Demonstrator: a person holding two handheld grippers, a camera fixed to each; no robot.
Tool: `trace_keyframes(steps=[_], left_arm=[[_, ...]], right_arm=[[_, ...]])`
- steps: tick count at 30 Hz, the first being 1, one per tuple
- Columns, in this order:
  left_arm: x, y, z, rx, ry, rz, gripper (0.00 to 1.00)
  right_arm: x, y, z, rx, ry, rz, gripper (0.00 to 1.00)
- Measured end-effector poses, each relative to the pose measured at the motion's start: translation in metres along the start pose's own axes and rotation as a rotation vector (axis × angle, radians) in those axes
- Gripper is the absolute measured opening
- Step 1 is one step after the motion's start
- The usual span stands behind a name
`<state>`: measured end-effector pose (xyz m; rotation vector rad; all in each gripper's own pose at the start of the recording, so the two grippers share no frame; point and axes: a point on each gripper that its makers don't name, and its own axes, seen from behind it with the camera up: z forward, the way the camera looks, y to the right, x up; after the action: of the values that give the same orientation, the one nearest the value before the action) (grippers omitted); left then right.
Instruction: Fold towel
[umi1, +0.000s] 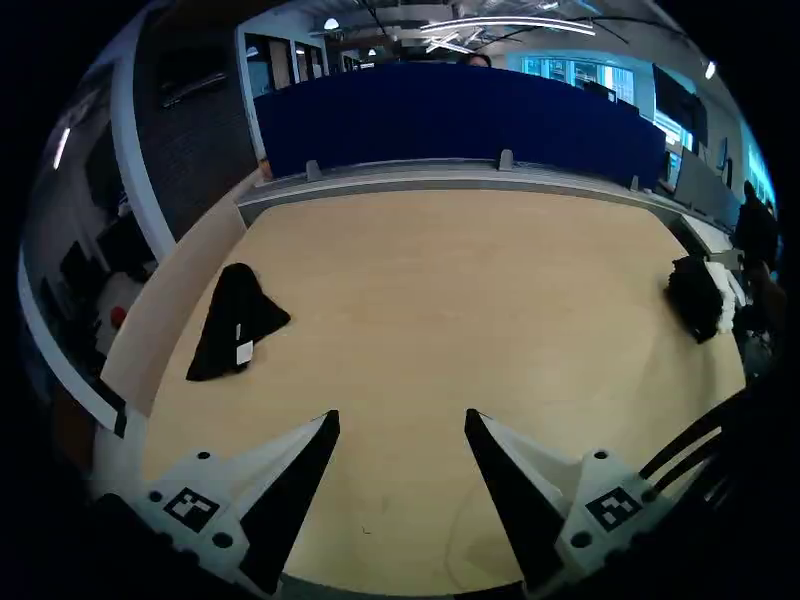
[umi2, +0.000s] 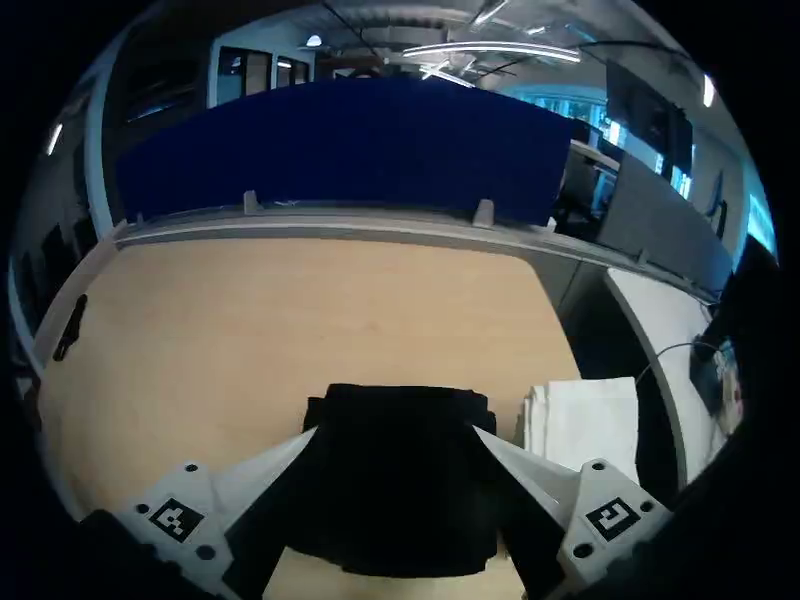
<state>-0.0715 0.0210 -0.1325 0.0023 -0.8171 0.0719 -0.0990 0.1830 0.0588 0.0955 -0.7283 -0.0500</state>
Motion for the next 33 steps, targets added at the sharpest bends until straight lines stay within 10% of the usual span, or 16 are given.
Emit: trace_keyframes(steps=[24, 33], left_arm=[[0.058, 0.012, 0.023, -0.07, 0.182, 0.005, 0.93], [0.107, 0.012, 0.021, -0.08, 0.348, -0.037, 0.93]], right_arm=[[0.074, -0.05, -0.093, -0.095, 0.52, 0.071, 1.0], [0.088, -0.066, -0.108, -0.101, 0.582, 0.078, 1.0]])
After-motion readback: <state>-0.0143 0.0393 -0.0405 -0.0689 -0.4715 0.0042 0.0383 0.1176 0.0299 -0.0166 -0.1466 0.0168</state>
